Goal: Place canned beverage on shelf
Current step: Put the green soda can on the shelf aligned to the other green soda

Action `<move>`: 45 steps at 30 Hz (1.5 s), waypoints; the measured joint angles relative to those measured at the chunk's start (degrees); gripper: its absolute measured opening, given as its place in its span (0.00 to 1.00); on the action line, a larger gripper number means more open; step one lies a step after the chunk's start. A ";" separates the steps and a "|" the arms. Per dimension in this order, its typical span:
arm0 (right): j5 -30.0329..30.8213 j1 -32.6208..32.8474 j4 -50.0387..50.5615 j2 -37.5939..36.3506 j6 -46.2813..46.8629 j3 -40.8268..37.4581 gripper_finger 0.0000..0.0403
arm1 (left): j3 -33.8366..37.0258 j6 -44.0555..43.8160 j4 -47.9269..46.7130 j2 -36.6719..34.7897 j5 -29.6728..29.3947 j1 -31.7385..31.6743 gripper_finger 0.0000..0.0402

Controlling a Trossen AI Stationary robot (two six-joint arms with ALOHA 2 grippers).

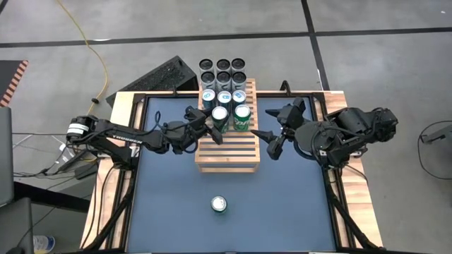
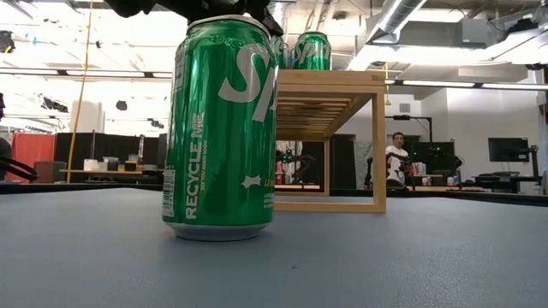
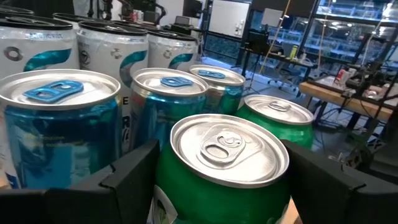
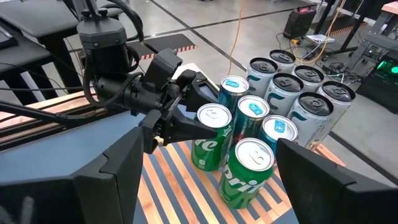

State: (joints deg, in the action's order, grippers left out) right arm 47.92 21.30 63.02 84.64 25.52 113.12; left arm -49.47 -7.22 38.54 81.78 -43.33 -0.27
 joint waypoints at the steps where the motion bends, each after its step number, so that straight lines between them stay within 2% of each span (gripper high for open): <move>1: 0.00 0.00 -0.02 0.00 0.00 0.00 0.76 | 0.00 -0.11 0.02 0.00 0.08 0.02 0.71; 15: -0.02 0.00 -0.02 0.00 0.02 0.00 0.76 | -0.70 0.74 -0.45 0.00 -0.97 0.10 0.71; 21: -0.02 0.00 -0.01 0.00 0.09 0.00 0.76 | -0.79 -0.55 0.23 1.44 0.28 0.16 0.71; 31: -0.13 0.07 0.00 0.01 0.63 0.01 0.76 | -0.79 1.22 0.28 1.75 -2.44 0.28 0.71; 45: -0.22 -0.07 0.00 0.00 0.57 0.00 0.76 | -0.74 1.34 1.84 1.77 -0.46 0.14 0.71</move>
State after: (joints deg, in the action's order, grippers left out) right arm 47.70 21.23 63.03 84.64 26.09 113.13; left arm -50.22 -5.88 40.38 83.55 -43.79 -0.13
